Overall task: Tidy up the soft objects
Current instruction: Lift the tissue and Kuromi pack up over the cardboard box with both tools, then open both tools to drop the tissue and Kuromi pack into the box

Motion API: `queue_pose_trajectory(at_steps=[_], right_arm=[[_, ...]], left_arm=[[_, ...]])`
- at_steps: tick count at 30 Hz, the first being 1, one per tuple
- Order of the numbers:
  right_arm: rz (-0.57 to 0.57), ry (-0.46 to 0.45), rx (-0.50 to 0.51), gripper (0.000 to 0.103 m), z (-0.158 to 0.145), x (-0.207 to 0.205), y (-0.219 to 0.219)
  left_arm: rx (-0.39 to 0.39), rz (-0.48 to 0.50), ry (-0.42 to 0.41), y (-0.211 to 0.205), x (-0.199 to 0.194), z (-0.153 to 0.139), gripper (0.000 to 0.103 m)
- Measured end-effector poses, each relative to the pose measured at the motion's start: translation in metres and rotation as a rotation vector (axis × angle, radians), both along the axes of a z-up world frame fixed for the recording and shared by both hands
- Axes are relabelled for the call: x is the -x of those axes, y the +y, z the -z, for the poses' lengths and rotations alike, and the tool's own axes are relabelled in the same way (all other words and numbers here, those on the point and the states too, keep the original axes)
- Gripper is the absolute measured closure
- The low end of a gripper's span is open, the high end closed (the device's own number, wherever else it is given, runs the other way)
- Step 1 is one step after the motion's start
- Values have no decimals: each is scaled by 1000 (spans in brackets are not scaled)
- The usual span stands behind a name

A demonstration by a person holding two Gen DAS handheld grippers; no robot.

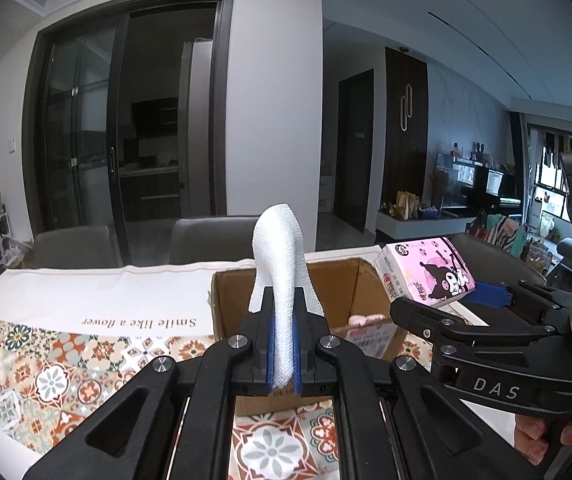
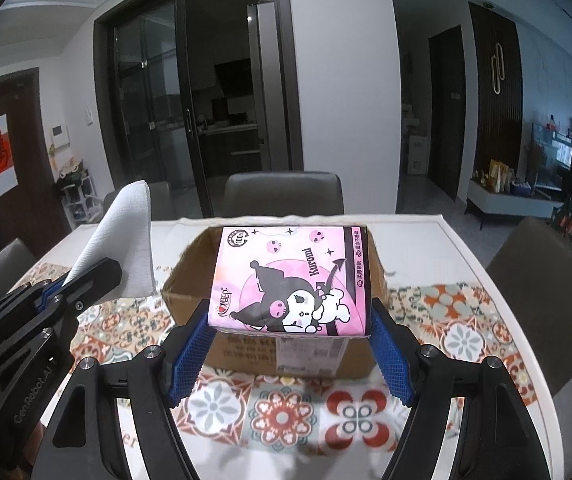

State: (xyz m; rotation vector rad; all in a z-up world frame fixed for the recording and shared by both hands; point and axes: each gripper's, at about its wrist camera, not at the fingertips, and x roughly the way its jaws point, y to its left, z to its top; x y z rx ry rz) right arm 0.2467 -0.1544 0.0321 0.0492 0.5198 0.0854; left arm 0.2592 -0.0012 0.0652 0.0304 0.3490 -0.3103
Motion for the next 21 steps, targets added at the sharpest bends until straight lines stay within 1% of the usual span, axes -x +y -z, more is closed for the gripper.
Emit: queue_pose_trajectory(at_steps=[5,11,15,21], right_arm=[[-10,-28,8,28,-7,-15,-1],[-24,-29,9,28,-7,-34,-3],[-33,-23,3,28,-5,-46,-5],[-47,-3,4,28,4,-73,-8]], left_arm=[[-7,-9,-17,-4,-12,-6,95],[-18,-19,-22,-9,-27,-7,95],[-33,-28,-10,-13,-39,-5,95],[-43,-33,25,-19,-60,5,95]])
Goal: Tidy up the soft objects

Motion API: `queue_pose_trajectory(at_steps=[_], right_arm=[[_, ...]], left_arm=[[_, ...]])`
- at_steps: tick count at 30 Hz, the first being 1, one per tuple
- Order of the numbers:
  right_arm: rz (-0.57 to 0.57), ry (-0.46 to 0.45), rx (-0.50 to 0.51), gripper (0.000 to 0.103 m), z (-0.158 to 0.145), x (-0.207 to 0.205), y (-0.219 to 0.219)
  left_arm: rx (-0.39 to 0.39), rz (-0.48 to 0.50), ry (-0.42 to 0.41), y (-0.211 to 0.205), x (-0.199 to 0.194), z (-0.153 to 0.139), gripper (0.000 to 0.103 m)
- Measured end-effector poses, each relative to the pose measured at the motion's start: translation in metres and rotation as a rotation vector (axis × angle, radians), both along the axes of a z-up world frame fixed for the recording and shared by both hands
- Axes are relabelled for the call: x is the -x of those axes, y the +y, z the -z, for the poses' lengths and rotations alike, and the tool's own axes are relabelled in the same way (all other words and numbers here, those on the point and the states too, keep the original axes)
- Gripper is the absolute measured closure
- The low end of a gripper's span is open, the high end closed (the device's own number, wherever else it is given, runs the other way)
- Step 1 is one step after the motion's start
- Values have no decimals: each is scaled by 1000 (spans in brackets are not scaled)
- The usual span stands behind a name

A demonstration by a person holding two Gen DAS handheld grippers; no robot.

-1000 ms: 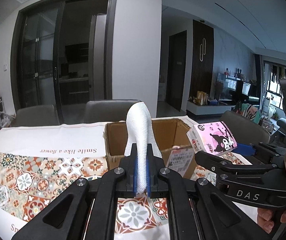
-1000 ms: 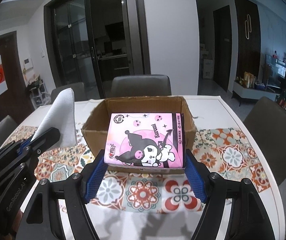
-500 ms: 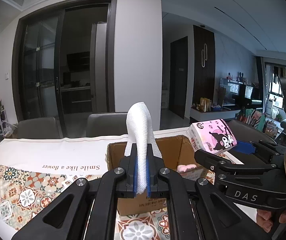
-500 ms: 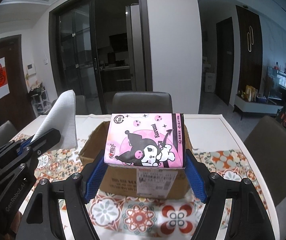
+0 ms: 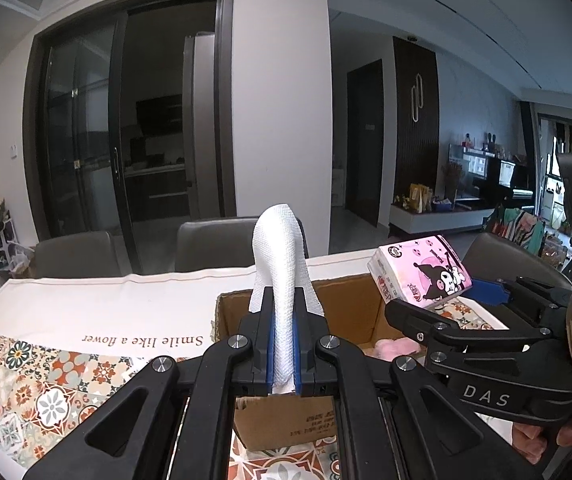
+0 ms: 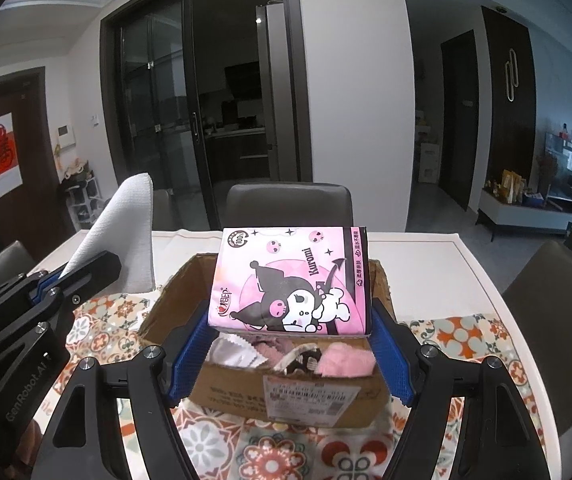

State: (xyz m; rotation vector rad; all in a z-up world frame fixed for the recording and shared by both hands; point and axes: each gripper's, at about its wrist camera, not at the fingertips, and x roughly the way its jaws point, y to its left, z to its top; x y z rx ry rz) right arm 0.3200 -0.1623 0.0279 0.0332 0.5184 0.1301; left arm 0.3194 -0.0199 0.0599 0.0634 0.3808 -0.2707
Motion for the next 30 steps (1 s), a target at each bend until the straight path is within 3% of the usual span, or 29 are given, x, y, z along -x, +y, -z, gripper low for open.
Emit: queue_pose_trajectory(at_steps=[22,28,30], right_arm=[[-19,124,57,28,42,-66,-7],[-13,148,42,27,49,-72,-12],[-2,148,40,27,48,-73,-15]], left_arm=[[-65,16,166,-19,-62,46,94],[-70,10,184,-20,-65,49,69],[-73,2,184,-21,-64,49,67]])
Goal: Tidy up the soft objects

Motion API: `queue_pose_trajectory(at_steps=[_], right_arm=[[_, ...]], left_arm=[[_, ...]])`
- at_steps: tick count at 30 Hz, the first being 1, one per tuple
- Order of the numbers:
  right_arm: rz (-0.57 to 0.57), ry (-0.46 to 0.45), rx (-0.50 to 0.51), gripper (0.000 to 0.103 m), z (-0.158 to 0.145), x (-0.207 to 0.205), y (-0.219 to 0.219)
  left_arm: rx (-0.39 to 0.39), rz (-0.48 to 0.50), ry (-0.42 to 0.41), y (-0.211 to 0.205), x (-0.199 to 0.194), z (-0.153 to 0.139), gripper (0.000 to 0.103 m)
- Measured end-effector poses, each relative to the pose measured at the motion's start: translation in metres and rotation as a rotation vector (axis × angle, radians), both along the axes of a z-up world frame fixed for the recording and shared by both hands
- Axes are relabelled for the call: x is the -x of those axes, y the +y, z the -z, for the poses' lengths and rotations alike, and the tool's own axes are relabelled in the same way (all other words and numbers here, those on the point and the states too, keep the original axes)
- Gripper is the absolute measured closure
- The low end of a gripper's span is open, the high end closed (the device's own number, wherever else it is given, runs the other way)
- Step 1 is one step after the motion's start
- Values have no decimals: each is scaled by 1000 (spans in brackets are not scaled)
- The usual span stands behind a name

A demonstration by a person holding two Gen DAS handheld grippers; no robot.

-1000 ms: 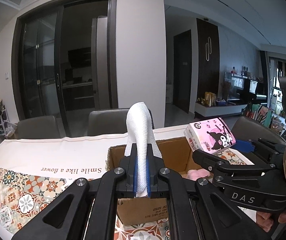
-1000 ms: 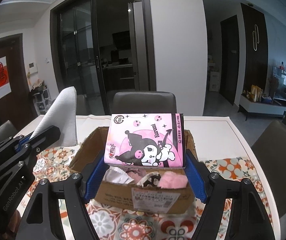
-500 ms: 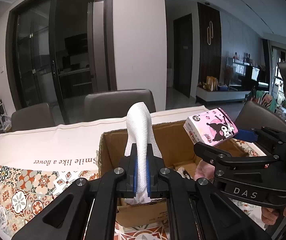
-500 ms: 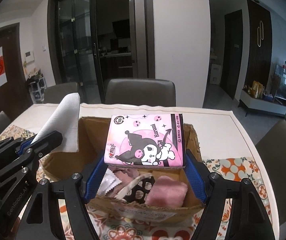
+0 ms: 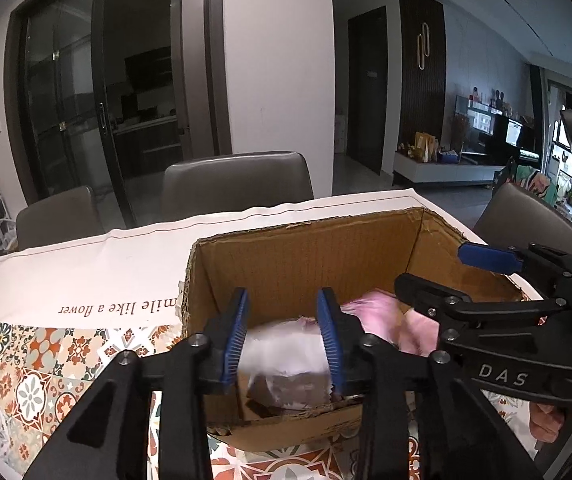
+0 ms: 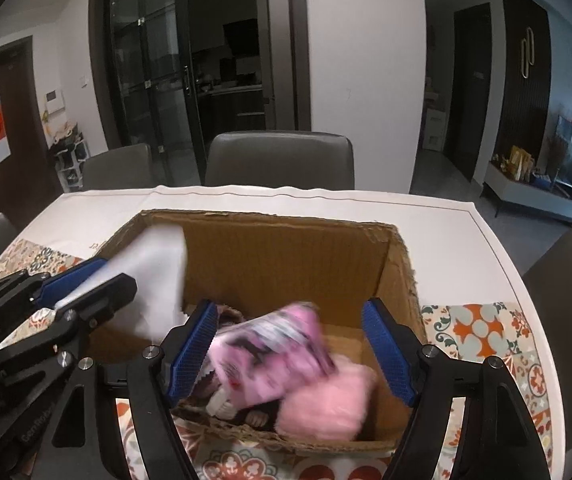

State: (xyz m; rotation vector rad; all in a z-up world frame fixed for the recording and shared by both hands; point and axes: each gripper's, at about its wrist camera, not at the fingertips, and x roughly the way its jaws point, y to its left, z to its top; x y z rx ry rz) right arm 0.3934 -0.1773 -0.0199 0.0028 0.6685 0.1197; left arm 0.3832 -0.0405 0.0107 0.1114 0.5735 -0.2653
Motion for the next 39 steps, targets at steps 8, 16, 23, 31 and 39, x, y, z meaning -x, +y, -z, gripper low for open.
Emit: queue_pose_trajectory(at_steps=[8,16,23,31,39], right_arm=[[31,-35,22,27,-6,17,-3],[63,-108,20,27,-30,62,-1],[91,-165,15,27,-49,102,0],[115,-195,2,26,-62,157,-3],[129,-203,-2,27,-64,196,-5]], left_arm=[[-4,-39,-25,4,19,-6,65],[19,-62,-77,11,54,-27,63],[36,-79,-114,14,94,-45,58],[40,-103,-155,22,143,-54,56],[35,-124,-192,26,184,-56,49]])
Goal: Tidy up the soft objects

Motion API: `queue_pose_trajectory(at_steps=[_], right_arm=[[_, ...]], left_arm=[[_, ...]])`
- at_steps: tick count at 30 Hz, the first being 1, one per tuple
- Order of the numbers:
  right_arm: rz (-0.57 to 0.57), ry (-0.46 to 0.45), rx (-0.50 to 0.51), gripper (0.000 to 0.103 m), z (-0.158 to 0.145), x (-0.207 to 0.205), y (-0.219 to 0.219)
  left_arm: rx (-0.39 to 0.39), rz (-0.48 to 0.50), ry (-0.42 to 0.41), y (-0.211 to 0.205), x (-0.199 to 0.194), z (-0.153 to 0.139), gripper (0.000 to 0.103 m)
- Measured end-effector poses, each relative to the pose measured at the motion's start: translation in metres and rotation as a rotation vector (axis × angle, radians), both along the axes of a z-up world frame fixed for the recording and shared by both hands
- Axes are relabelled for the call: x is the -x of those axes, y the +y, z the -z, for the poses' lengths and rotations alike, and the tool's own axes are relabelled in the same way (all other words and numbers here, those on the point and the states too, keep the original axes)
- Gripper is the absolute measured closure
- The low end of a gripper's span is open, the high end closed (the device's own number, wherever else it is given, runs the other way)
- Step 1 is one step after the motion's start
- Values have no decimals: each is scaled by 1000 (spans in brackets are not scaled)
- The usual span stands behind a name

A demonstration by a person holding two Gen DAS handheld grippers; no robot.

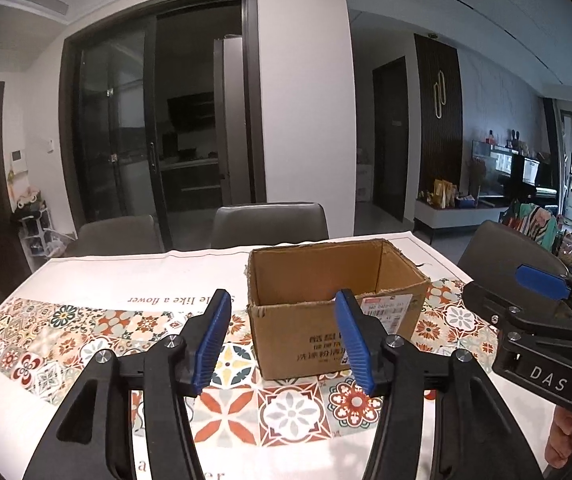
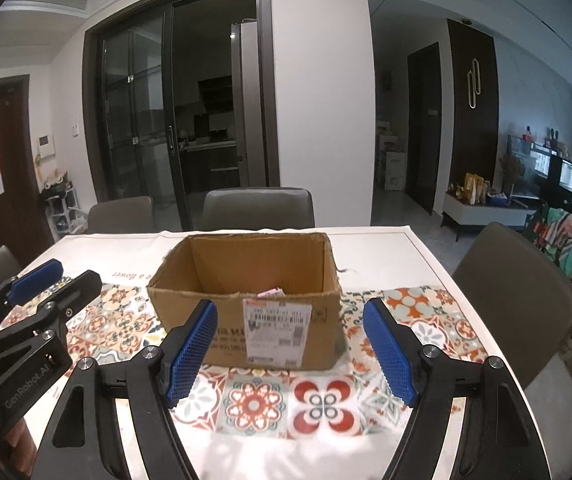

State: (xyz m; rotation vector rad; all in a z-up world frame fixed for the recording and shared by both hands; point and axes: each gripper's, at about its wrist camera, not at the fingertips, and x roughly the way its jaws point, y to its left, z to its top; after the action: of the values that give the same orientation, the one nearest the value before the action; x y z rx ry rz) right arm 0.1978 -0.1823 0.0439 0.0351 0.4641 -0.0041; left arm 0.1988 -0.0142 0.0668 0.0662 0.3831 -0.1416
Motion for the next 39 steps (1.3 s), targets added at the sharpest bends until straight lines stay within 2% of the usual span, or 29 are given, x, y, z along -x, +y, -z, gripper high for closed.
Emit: queue_pose_trajectory(at_steps=[8,20,39], right_arm=[[18,-29,3,27,-1,48,0],[33,-41,-16,26,6,92,0],[15,-74,3,27,8,129,13]], left_arm=[[23,-24,-18,9,38,2,41],[29,-29,-34,18,79,7,36],[43,-57,-45,30,120,18,21]])
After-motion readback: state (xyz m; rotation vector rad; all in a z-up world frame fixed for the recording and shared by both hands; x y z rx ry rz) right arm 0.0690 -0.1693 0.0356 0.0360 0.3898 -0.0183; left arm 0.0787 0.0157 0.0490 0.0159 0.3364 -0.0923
